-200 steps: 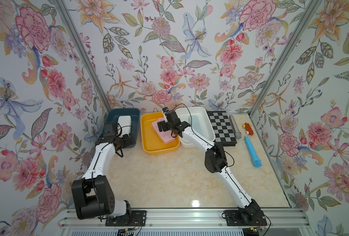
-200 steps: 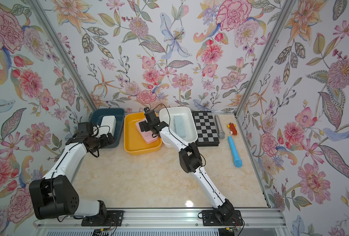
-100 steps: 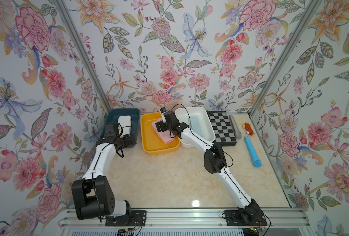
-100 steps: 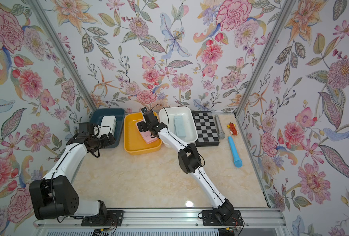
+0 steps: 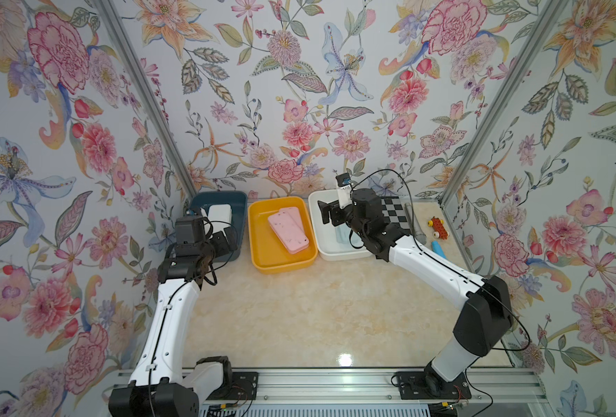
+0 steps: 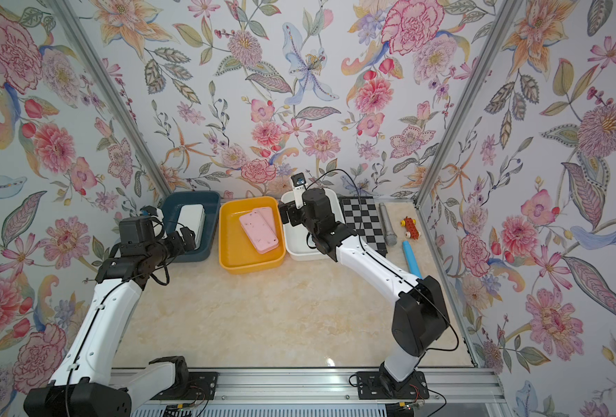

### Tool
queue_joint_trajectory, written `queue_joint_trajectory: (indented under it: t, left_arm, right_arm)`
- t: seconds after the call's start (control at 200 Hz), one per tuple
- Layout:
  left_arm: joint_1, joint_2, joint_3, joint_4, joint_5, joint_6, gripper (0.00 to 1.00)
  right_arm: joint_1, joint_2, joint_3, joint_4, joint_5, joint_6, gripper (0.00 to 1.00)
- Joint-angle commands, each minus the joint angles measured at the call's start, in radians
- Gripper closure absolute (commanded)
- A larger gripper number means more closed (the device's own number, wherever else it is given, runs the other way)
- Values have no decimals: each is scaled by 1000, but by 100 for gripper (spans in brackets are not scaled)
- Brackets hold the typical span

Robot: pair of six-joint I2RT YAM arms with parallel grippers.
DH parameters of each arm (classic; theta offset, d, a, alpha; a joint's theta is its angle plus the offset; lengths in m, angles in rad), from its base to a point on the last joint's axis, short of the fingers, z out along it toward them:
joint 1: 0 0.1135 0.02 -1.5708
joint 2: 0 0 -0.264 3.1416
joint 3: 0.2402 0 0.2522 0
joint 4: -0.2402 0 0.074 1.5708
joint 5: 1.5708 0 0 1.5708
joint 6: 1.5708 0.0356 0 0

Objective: Place the pencil cases by color into the storage box
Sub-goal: Place the pencil case at the storage box, then reset both arms

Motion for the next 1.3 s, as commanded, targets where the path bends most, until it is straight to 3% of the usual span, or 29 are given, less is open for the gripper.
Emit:
queue_joint_trajectory:
  t: [0.0, 0.18, 0.29, 0.44, 0.555, 0.715, 0.92, 1.035, 1.175, 1.295]
  left_arm:
    - [-4, -14, 32, 10, -31, 28, 2]
    - [-21, -43, 18, 34, -71, 186, 2]
    - [-26, -55, -71, 82, -89, 177, 2]
    - [-48, -172, -317, 321, -224, 102, 2]
    - [-84, -298, -584, 625, -334, 96, 1]
    - [-109, -254, -771, 890, -402, 220, 2]
    - [-77, -119, -885, 1199, -357, 326, 2]
    - [-39, 28, -896, 1329, -310, 342, 2]
    - [-22, 152, -896, 1431, -233, 350, 2]
    - [-20, 224, -882, 1492, -172, 343, 2]
  right_arm:
    - [-52, -146, -215, 63, 28, 12, 0]
    - [-117, -449, -546, 172, 97, -67, 0]
    - [-151, -604, -750, 278, 110, -129, 0]
    - [-263, -726, -912, 281, 19, -63, 0]
    - [-292, -755, -1018, 366, 81, -49, 0]
    - [-297, -742, -1155, 565, 148, -107, 0]
    - [-312, -657, -1285, 834, 225, -170, 0]
    - [-375, -560, -1315, 957, 199, -159, 0]
    - [-490, -403, -1326, 1132, 66, -99, 0]
    - [-512, -213, -1301, 1298, 34, -80, 0]
